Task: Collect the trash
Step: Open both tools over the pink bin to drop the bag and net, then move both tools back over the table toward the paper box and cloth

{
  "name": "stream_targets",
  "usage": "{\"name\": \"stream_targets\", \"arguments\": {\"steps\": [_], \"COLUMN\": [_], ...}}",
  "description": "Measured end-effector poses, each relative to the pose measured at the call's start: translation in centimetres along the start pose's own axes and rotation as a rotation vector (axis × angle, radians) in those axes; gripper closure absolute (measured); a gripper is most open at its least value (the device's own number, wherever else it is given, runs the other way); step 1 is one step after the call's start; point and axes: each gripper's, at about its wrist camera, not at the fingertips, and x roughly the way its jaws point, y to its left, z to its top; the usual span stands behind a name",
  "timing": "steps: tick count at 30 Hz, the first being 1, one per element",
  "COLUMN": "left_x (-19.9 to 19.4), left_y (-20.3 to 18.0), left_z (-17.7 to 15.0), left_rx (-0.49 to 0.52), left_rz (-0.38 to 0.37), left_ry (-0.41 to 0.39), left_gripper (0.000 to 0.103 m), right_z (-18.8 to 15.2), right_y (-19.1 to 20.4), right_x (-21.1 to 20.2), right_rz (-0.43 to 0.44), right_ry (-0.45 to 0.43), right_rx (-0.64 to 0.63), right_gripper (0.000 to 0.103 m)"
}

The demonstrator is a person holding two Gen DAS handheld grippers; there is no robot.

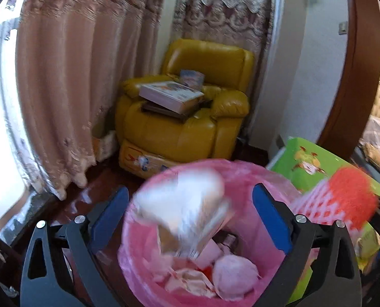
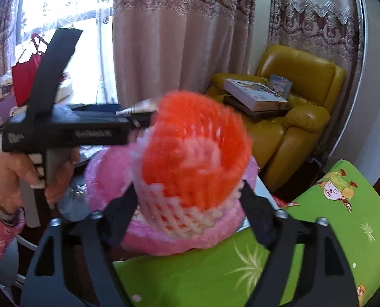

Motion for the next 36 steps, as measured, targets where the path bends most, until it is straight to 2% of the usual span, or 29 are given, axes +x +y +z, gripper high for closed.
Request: {"name": "stream_targets", "arguments": {"steps": [6, 9, 12, 17, 21, 23, 29, 34, 36], "left_x": [-1.3, -2.9, -4.4, -5.7, -6.7, -7.2, -8.1, -8.7, -9.2], "left_y": [-0.6, -1.7, -3.9, -11.2, -18.8, -22.2, -30.9, -36.0, -36.8], "left_z": [-0.4, -1.4, -2.8, -5.6, -7.9, -9.2, -12.6, -14.5, -15.1], "left_rx": [0.037, 0.043, 0.019, 0.012, 0.083, 0.135, 0.245, 0.285, 0.306], "left_rz": [0.029, 0.048, 0.008, -0.144, -0.253, -0.283, -0.347, -0.353, -0.317], "left_ry": [-0.011, -0.03, -0.037, 0.004, 0.019, 0.028, 0.056, 0.083, 0.075], "left_gripper": [0.011, 0.008, 0.007, 0.007, 0.007, 0.007, 0.007, 0.007, 0.007], "right_z": [-2.0, -3.8, -6.5, -11.7, -16.5, -19.2, -25.6, -27.7, -28.4], "right_y": [-2.1, -3.3, -4.8, -7.9, -11.5, -14.1, -19.2, -20.8, -21.5], "right_x": [-3.2, -6.6, -11.3, -18.1, -22.3, -24.7, -30.0, -32.3, -33.0], "right_rz": [-0.004, -0.047, -0.094, -0.204, -0.325, -0.386, -0.51, -0.549, -0.56], "right_ry": [-0.032, -0.053, -0.086, -0.106, -0.071, -0.057, -0.061, -0.08, -0.076], "right_rx": [0.055, 0.083, 0.109, 0.174, 0.235, 0.306, 0.476, 0.531, 0.548], "right_gripper": [0.017, 0.017, 0.017, 0.017, 0.017, 0.017, 0.017, 0.017, 0.017]}}
